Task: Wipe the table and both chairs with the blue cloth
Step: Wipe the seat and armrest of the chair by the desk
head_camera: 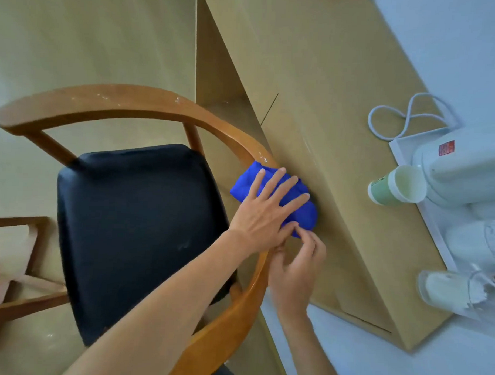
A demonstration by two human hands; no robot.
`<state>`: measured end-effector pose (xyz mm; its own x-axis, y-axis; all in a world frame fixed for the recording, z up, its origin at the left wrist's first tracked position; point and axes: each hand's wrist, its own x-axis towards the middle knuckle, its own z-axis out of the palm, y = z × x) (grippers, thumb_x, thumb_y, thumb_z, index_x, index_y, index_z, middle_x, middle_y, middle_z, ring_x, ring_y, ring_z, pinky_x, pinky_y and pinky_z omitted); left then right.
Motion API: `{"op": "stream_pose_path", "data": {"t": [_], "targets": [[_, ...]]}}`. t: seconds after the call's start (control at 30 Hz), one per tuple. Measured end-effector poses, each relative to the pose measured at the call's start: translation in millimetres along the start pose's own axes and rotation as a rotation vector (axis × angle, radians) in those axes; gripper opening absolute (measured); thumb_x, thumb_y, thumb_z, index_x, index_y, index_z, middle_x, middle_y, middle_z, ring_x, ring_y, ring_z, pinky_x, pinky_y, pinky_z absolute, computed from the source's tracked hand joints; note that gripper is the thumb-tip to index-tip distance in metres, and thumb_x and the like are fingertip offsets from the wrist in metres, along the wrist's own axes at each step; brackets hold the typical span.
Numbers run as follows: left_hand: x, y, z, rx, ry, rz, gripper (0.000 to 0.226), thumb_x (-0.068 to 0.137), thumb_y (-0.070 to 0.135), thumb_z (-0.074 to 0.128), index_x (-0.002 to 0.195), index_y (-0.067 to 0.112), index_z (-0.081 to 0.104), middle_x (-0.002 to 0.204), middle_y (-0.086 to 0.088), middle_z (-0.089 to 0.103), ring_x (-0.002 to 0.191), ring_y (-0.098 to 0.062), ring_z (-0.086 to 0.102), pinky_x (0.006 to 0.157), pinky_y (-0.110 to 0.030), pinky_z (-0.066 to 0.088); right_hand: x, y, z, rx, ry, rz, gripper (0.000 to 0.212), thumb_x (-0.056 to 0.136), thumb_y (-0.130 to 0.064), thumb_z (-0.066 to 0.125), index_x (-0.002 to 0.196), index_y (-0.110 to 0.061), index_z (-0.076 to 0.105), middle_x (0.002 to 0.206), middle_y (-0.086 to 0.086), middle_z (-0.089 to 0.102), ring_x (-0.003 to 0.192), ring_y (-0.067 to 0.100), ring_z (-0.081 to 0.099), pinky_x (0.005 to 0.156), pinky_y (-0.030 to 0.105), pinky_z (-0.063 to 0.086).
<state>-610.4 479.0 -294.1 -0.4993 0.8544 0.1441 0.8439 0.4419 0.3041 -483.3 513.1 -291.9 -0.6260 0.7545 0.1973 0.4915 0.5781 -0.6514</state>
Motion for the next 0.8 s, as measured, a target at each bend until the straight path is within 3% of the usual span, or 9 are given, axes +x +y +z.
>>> {"op": "stream_pose_path", "data": {"t": [0.1, 0.17, 0.23, 0.33, 0.4, 0.53, 0.6, 0.7, 0.8], "targets": [[15, -15, 17, 0.097, -0.162, 0.069, 0.056, 0.086, 0.057, 0.031, 0.131, 0.032, 0.054, 0.136, -0.003, 0.054, 0.131, -0.032, 0.044, 0.111, -0.059, 0.023, -13, 10, 9, -0.017, -0.173, 0.011, 0.010, 0.084, -0.020, 0.052, 0.091, -0.018, 0.057, 0.090, -0.007, 0.054, 0.084, 0.007, 0.052, 0.071, 0.029, 0.049], [22, -20, 24, 0.069, -0.109, 0.092, 0.052, 0.087, 0.057, 0.035, 0.126, 0.032, 0.058, 0.131, -0.002, 0.056, 0.125, -0.031, 0.047, 0.109, -0.058, 0.024, 1, 16, 18, -0.023, -0.274, -0.016, 0.011, 0.085, -0.026, 0.049, 0.085, -0.020, 0.058, 0.082, -0.010, 0.054, 0.077, 0.006, 0.052, 0.068, 0.026, 0.050], [27, -24, 26, 0.013, -0.018, 0.069, 0.049, 0.088, 0.057, 0.039, 0.122, 0.030, 0.061, 0.128, -0.003, 0.057, 0.121, -0.032, 0.049, 0.106, -0.058, 0.024, 20, 20, 27, -0.038, -0.251, -0.040, 0.017, 0.085, -0.026, 0.047, 0.079, -0.016, 0.059, 0.078, -0.007, 0.054, 0.073, 0.010, 0.051, 0.065, 0.030, 0.049], [51, -38, 17, -0.110, 0.055, -0.184, 0.050, 0.088, 0.059, 0.039, 0.121, 0.029, 0.062, 0.128, -0.004, 0.056, 0.120, -0.033, 0.048, 0.104, -0.059, 0.029, 47, 20, 34, -0.017, -0.178, 0.014, 0.018, 0.085, -0.028, 0.044, 0.075, -0.016, 0.054, 0.074, -0.006, 0.048, 0.070, 0.011, 0.046, 0.062, 0.023, 0.041], [76, -61, 5, -0.192, -0.004, -0.429, 0.050, 0.091, 0.060, 0.038, 0.130, 0.034, 0.054, 0.134, -0.002, 0.049, 0.127, -0.029, 0.038, 0.108, -0.055, 0.024, 60, 16, 40, -0.038, -0.145, -0.010, 0.016, 0.086, -0.029, 0.043, 0.075, -0.019, 0.051, 0.076, -0.009, 0.044, 0.070, 0.007, 0.042, 0.062, 0.014, 0.033], [106, -119, -2, -0.202, -0.144, -0.635, 0.052, 0.094, 0.061, 0.035, 0.139, 0.036, 0.041, 0.141, -0.004, 0.039, 0.133, -0.029, 0.029, 0.112, -0.056, 0.017, 86, 7, 57, -0.163, -0.095, -0.163, 0.009, 0.085, -0.024, 0.054, 0.089, -0.017, 0.059, 0.095, -0.002, 0.049, 0.086, 0.011, 0.042, 0.075, 0.018, 0.034], [111, -141, 1, -0.158, -0.171, -0.700, 0.052, 0.094, 0.061, 0.033, 0.139, 0.035, 0.040, 0.142, -0.006, 0.038, 0.134, -0.030, 0.027, 0.113, -0.059, 0.013, 100, 1, 67, -0.295, -0.163, -0.255, 0.028, 0.083, -0.024, 0.058, 0.111, -0.018, 0.060, 0.118, 0.007, 0.050, 0.105, 0.020, 0.046, 0.087, 0.025, 0.038], [120, -157, 5, -0.057, -0.211, -0.758, 0.051, 0.094, 0.061, 0.032, 0.138, 0.036, 0.041, 0.144, -0.008, 0.036, 0.136, -0.031, 0.024, 0.112, -0.063, 0.009, 110, -5, 78, -0.512, -0.337, -0.324, 0.057, 0.088, -0.031, 0.055, 0.141, -0.022, 0.039, 0.149, 0.014, 0.033, 0.136, 0.030, 0.035, 0.107, 0.046, 0.034], [123, -150, 6, -0.005, -0.217, -0.763, 0.052, 0.094, 0.059, 0.031, 0.140, 0.037, 0.038, 0.144, -0.009, 0.035, 0.133, -0.034, 0.026, 0.110, -0.062, 0.015, 109, -4, 79, -0.504, -0.404, -0.304, 0.065, 0.088, -0.035, 0.050, 0.148, -0.024, 0.028, 0.158, 0.013, 0.020, 0.143, 0.030, 0.026, 0.112, 0.046, 0.028]]}}
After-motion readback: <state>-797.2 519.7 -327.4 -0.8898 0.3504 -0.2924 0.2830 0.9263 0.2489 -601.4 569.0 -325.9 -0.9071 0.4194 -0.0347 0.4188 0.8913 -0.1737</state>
